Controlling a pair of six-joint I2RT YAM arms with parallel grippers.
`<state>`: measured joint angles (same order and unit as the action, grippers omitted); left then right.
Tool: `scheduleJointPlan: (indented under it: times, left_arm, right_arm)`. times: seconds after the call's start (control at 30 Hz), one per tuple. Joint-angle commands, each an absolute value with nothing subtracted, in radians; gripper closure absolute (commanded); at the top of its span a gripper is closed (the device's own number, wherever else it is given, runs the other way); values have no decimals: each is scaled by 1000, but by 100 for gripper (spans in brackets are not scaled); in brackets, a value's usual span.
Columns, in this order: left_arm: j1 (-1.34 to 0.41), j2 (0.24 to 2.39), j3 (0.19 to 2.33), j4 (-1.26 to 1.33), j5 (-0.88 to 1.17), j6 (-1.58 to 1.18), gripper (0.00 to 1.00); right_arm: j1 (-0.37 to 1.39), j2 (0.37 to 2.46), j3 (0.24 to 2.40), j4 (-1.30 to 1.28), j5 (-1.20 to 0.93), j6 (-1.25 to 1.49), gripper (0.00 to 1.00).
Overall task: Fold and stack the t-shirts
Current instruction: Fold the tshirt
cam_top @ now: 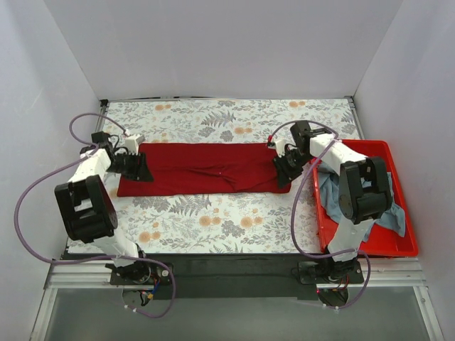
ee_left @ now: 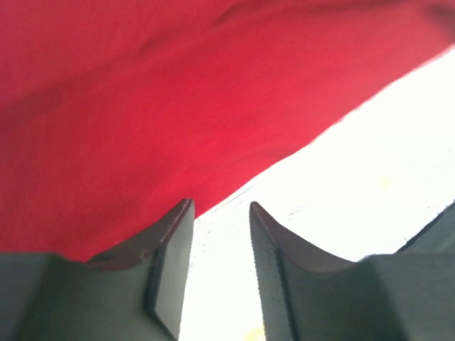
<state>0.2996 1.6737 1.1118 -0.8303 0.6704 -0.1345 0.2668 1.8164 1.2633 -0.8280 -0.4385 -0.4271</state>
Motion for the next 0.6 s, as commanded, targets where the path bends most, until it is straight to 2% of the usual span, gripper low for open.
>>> scheduleJointPlan:
  times: [0.0, 0.13, 0.33, 0.57]
  left_arm:
    - [233, 1519, 1183, -813, 916, -28, 61]
    - [47, 1453, 1131, -584, 986, -9, 54]
    - [-265, 1433, 1046, -344, 917, 69, 48]
    - [-495, 1531, 977, -164, 784, 215, 48]
  right_arm:
    - [242, 1744, 1379, -833, -512, -377, 63]
    - [209, 1799, 1457, -833, -508, -342, 54]
    - [180, 1925, 1531, -838, -543, -288, 54]
    - [178, 2037, 1612, -842, -574, -258, 54]
